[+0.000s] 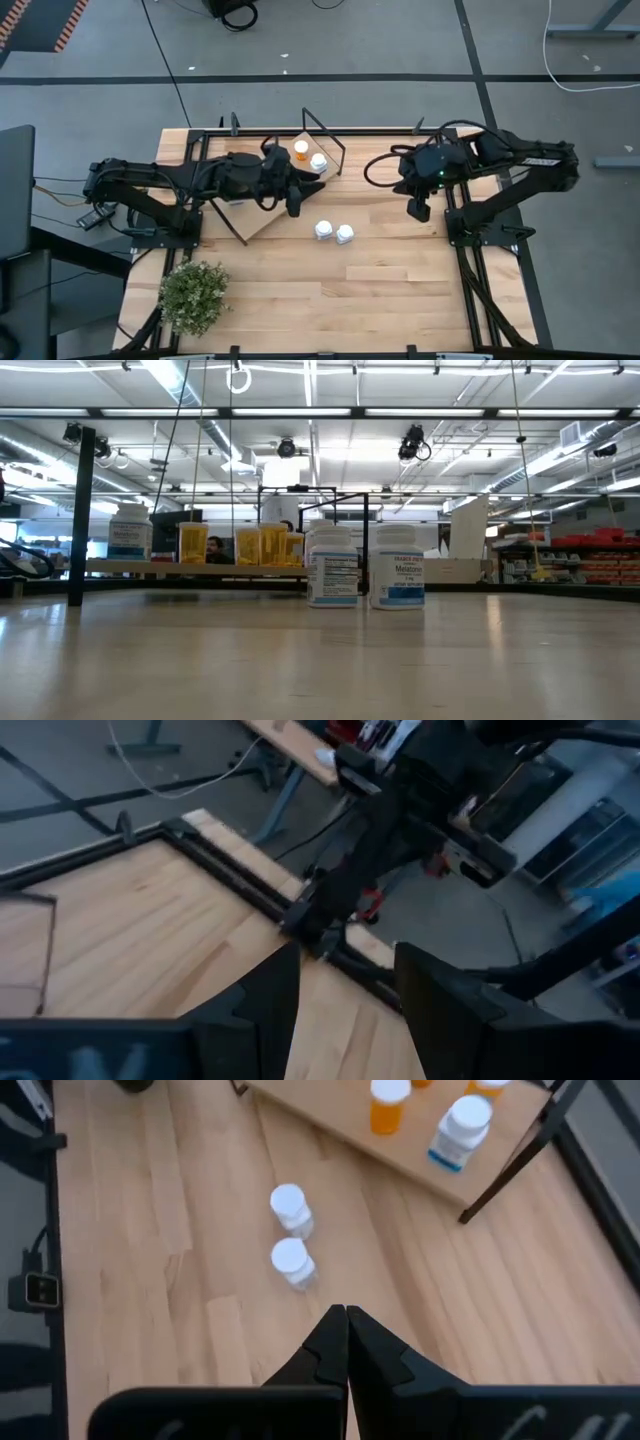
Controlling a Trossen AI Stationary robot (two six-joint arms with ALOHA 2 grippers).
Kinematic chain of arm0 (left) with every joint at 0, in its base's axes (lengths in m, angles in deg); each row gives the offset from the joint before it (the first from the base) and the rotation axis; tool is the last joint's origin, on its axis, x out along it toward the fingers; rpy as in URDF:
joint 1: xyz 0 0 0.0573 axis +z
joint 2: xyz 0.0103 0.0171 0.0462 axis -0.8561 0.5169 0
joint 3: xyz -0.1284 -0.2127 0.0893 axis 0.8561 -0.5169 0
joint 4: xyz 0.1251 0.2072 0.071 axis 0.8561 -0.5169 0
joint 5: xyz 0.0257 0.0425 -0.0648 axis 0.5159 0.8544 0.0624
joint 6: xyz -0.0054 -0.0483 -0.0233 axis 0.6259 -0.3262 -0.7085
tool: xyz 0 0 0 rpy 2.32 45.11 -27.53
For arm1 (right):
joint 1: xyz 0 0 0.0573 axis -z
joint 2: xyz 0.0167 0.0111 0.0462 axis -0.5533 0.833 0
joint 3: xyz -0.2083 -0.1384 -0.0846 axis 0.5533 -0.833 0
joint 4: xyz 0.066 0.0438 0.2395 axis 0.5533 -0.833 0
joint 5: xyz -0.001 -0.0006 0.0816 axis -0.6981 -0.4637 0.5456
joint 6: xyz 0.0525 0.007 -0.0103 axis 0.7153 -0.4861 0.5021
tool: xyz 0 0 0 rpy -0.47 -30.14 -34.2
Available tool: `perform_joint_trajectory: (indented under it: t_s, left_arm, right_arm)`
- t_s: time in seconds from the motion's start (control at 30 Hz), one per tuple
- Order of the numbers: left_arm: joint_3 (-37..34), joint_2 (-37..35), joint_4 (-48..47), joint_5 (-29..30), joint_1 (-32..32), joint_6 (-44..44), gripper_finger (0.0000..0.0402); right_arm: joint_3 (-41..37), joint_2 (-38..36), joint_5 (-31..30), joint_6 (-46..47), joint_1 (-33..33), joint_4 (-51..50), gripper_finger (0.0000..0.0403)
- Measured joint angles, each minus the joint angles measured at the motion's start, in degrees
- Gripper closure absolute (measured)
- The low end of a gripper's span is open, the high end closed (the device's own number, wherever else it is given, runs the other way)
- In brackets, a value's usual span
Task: Pick and place medicine bottles onto shelf by color
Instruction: Put the white pill bottle on the shelf
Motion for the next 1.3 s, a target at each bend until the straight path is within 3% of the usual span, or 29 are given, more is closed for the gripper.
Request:
perform_joint_trajectory:
  t_s: [0.23,0.4,0.6,0.83,1.03,1.3]
  left_arm:
    - [0.00,0.15,-1.83,0.80,-2.81,-0.25,0.0230]
    - [0.01,1.52,-2.21,0.54,-2.39,2.73,0.0230]
    - [-0.01,5.13,-10.52,-11.79,1.99,0.38,0.0215]
    - [-0.01,10.21,-21.28,-21.79,5.58,4.49,0.0158]
    - [-0.07,13.71,-21.30,-21.52,6.97,10.72,0.0107]
    - [0.02,20.66,-21.50,-17.85,6.95,20.65,0.0084]
  right_arm:
    - [-9.06,-5.39,4.66,4.54,0.23,5.61,0.0397]
    - [-12.84,-8.68,4.28,8.80,0.23,8.23,0.0397]
    - [-14.20,-10.16,1.21,10.30,0.39,12.33,0.0397]
    - [-14.21,-9.70,-3.06,13.74,1.73,12.62,0.0384]
    - [-14.20,-8.40,-4.94,15.16,3.15,12.54,0.0363]
    - [-14.22,-6.93,-4.99,17.82,3.79,12.56,0.0356]
